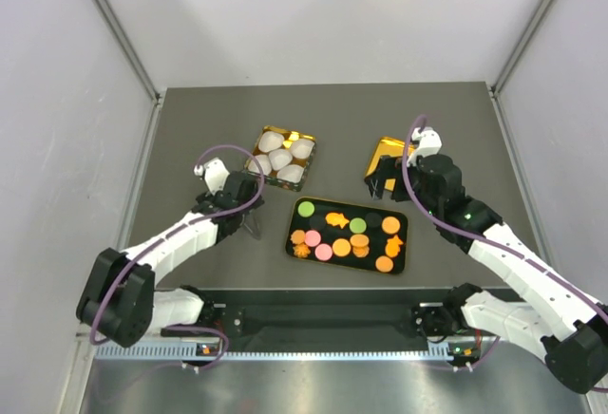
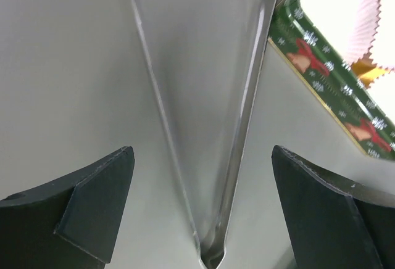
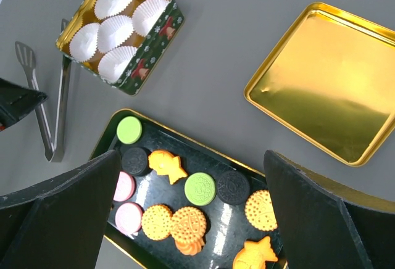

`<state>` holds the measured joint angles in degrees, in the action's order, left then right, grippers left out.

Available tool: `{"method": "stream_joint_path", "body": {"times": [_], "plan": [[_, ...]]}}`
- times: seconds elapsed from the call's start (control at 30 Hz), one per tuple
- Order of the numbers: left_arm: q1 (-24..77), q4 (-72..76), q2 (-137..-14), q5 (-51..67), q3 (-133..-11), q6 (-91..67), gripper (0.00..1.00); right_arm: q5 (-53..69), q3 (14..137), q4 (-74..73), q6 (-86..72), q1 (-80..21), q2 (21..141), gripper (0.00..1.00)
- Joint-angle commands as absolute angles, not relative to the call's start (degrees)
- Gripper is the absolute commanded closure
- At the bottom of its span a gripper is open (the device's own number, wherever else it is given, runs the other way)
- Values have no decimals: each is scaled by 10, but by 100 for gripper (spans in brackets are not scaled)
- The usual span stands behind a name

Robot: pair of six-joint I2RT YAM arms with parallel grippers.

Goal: Pack the cookies

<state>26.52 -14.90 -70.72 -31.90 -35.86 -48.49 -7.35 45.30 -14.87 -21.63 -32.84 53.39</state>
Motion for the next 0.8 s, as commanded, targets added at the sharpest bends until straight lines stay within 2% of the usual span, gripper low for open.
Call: {"method": "stream_joint_path", "body": {"times": [0.0,0.77], "plan": [[266,-73,-722,-342,-347,-479,2,-62,454,-142,-207,-330,530,0],[258,-66,-847,-345,-374,-474,6,-70,439,-141,-203,-330,526,0]]}}
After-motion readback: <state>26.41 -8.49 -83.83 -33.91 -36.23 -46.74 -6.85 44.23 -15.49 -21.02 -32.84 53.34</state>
